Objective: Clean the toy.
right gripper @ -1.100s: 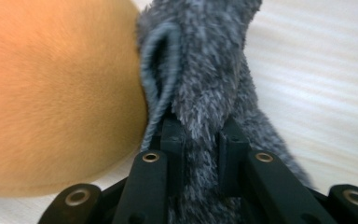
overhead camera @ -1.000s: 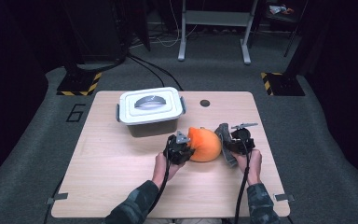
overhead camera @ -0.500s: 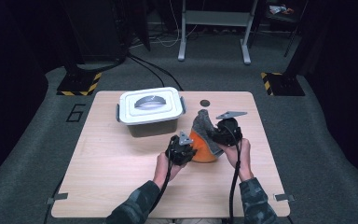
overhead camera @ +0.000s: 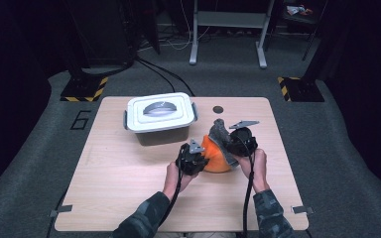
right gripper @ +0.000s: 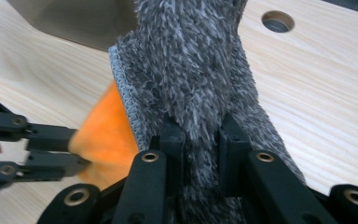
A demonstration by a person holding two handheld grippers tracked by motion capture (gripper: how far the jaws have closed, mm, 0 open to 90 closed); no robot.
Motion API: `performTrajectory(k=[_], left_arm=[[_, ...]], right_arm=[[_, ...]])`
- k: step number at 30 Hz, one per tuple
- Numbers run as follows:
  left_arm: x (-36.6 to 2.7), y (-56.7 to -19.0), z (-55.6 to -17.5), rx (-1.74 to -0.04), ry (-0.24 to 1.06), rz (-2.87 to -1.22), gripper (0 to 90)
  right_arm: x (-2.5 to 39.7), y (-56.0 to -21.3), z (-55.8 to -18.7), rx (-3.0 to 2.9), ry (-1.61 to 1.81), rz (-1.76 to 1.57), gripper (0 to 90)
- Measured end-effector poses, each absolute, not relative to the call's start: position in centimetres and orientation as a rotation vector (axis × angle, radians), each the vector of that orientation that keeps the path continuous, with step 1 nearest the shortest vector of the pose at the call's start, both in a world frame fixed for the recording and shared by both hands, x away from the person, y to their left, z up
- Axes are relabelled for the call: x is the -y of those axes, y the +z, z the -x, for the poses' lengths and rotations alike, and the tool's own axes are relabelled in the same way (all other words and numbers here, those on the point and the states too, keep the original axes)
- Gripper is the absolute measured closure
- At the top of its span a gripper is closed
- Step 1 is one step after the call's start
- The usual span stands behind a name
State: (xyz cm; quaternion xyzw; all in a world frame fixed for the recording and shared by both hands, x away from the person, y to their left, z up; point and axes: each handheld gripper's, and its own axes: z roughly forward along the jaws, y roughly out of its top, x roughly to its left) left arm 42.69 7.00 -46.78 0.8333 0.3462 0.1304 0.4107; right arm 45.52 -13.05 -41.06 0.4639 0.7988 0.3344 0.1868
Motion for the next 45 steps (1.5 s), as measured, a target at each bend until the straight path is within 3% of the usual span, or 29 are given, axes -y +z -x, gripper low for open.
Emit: performTrajectory(k=[14, 30, 39, 45], left_arm=[[-7.1, -46.9, -42.8, -0.880, 0.323, -2.092, 80.3], [-7.4, -47.0, -42.9, -0.893, 0.321, -2.088, 80.2], [-7.5, -47.0, -43.0, -0.901, 0.322, -2.084, 79.8], [-7.6, -47.1, -43.1, -0.908, 0.314, -2.078, 79.3]], right_arm=[[16.3, -43.6, -45.8, -2.206, 0.873, -1.448, 75.6], [17.8, -49.0, -46.9, -2.255, 0.797, -1.610, 75.6], [18.0, -48.4, -46.8, -2.235, 0.791, -1.623, 75.4], [18.6, -44.9, -45.6, -2.137, 0.897, -1.560, 75.4]])
